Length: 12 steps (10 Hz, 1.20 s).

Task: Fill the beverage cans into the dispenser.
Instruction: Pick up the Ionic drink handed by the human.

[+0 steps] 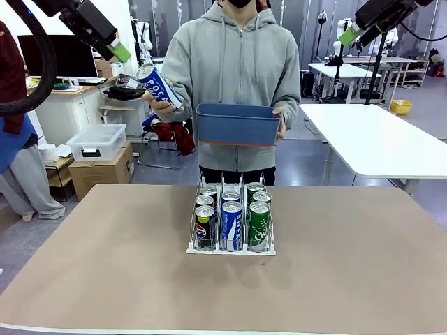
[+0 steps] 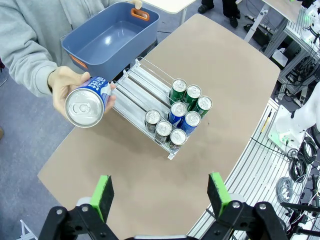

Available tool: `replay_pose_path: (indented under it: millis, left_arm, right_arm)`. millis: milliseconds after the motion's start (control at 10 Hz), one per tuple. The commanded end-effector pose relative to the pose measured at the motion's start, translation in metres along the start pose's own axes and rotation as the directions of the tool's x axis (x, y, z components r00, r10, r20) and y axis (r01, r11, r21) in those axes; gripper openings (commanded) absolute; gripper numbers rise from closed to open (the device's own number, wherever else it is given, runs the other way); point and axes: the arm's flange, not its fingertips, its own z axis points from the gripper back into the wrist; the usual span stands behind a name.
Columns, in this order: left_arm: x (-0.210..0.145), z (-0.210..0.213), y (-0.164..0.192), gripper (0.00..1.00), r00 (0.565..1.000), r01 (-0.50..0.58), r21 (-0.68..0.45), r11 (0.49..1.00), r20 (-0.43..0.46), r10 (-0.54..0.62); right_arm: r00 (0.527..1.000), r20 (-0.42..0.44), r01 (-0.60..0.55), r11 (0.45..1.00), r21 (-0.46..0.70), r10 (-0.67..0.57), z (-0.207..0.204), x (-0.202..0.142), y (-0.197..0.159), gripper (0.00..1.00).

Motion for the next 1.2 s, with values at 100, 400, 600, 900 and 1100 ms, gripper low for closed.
replay_pose_path:
  millis: [100,400,600,900,1100]
  left_arm:
    - [0.000,0.000,0.000,1.00,1.000,0.000,0.000,1.000,0.000,0.000]
    - [0.003,-0.035,0.006,1.00,0.991,-0.121,0.143,0.982,0.071,0.111]
    - [0.005,-0.049,0.012,1.00,0.987,-0.118,0.148,0.982,0.125,0.099]
    - [0.004,-0.061,0.022,1.00,0.992,-0.044,0.139,0.989,0.127,0.026]
    - [0.007,-0.076,0.034,1.00,0.990,0.034,0.139,0.990,0.131,-0.052]
  right_arm:
    - [1.000,-0.006,0.001,1.000,-0.006,-0.001,0.000,0.001,0.000,1.00]
    - [1.000,-0.006,0.001,1.000,-0.006,-0.001,0.000,0.001,0.000,1.00]
    - [1.000,-0.006,0.001,1.000,-0.006,-0.001,0.000,0.001,0.000,1.00]
    - [1.000,-0.006,0.001,1.000,-0.006,-0.001,0.000,0.001,0.000,1.00]
    - [1.000,-0.006,0.001,1.000,-0.006,-0.001,0.000,0.001,0.000,1.00]
